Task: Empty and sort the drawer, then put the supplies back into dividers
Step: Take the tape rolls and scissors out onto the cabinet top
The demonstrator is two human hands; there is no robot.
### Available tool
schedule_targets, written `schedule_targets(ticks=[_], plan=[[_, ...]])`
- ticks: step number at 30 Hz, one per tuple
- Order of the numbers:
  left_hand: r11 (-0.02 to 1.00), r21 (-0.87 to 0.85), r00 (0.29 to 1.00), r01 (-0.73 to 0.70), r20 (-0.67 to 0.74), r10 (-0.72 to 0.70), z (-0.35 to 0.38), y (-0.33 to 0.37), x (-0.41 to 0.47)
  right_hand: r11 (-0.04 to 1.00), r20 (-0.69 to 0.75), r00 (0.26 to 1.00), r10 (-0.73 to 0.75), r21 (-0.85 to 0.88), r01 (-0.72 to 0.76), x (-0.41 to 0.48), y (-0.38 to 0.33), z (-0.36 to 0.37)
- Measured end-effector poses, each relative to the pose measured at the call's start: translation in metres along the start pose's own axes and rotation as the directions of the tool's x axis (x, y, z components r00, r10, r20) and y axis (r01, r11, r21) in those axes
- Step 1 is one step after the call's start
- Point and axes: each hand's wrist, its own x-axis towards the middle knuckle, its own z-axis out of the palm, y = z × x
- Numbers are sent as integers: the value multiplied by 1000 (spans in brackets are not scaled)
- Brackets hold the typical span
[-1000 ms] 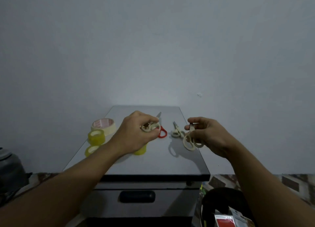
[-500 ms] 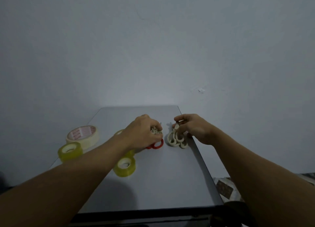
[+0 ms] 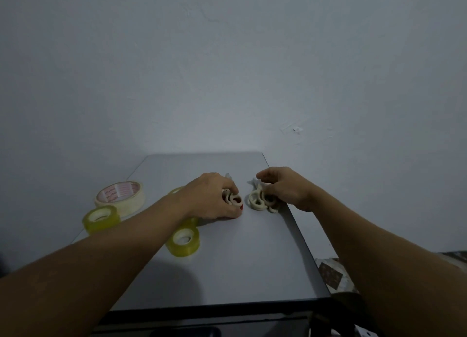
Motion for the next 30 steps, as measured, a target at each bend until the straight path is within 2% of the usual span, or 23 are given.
schedule_targets(ticks=[6,16,23,30], plan=[[1000,-25,1000,-11,1,11,0,-1,-3,999,-54,998,-12,33,13,-5,1,5],[1000,-29,1000,11,-15,-12,-3,0,-5,1000,-53,999,-12,15,12,-12,-2,8],[998,-51,999,21,-37,-23,-17,-1,-21,997,-142,990,13,74,-2,-30,-6,7],[984,-179,988,-21,-153,-7,-41,6,-74,996,-178,981,-76,-53,67,-71,-27,1]])
